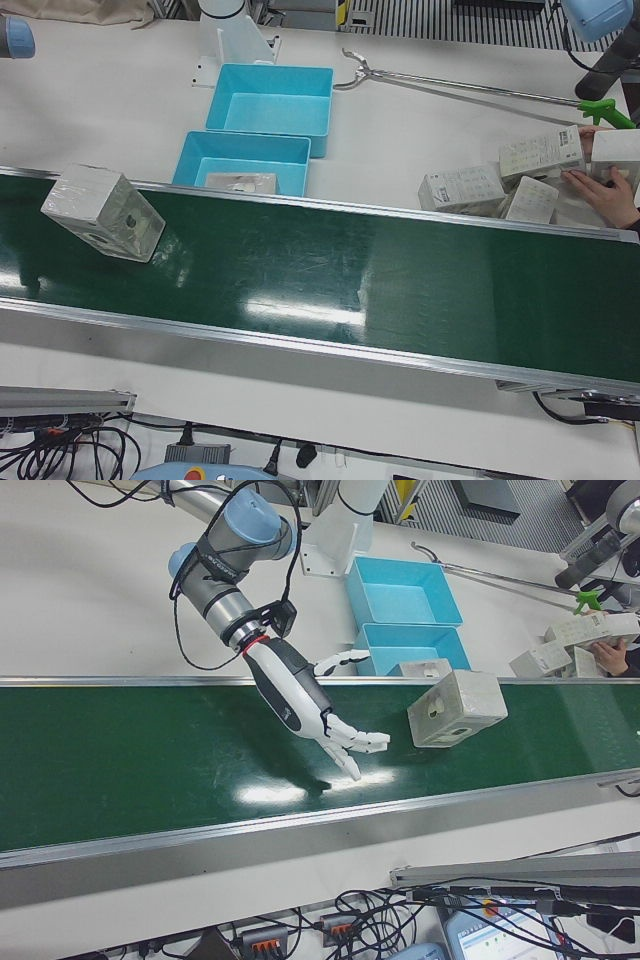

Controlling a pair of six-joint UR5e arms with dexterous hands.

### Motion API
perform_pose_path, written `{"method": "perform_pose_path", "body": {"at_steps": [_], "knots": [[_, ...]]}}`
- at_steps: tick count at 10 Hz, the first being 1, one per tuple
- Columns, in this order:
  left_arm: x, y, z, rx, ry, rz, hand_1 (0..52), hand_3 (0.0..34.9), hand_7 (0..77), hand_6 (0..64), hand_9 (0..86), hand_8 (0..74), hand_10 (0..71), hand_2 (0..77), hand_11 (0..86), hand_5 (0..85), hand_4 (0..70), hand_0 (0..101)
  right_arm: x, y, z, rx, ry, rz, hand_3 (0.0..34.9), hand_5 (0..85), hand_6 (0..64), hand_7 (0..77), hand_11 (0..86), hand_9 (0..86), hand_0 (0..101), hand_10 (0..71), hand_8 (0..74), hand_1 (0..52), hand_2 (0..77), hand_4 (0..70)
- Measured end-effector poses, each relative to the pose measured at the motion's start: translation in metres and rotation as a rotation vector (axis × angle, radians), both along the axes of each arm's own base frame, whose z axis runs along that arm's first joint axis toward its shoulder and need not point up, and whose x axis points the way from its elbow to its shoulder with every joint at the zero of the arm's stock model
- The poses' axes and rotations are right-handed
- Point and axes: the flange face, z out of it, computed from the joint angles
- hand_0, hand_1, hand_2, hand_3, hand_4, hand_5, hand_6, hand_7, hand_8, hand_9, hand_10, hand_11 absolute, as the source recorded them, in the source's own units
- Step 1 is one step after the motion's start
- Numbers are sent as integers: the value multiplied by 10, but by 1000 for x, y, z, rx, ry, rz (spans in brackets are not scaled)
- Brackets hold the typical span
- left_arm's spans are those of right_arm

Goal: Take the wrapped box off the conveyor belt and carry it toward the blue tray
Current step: 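Move the open right hand along the belt toward the white box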

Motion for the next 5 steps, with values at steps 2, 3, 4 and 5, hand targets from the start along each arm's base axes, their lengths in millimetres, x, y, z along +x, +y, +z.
{"method": "perform_pose_path", "body": {"at_steps": [2, 3, 4, 5], "knots": [[0, 0, 0, 0, 0, 0, 0, 0, 5, 0, 5, 5, 0, 11, 5, 5, 0, 0, 0, 0, 0, 1, 2, 1, 6, 180, 71, 191, 44, 27, 492, 22, 0, 164, 158, 164], [0, 0, 0, 0, 0, 0, 0, 0, 5, 0, 5, 5, 0, 11, 5, 5, 0, 0, 0, 0, 0, 1, 2, 1, 3, 180, 71, 191, 44, 27, 490, 22, 0, 164, 158, 169], [0, 0, 0, 0, 0, 0, 0, 0, 5, 0, 5, 5, 5, 5, 5, 5, 0, 0, 0, 0, 0, 1, 3, 1, 3, 180, 71, 191, 44, 27, 490, 22, 0, 164, 158, 169], [0, 0, 0, 0, 0, 0, 0, 0, 5, 0, 5, 5, 5, 5, 5, 5, 0, 0, 0, 0, 0, 1, 4, 1, 5, 180, 71, 191, 44, 27, 492, 22, 0, 164, 158, 169]]}}
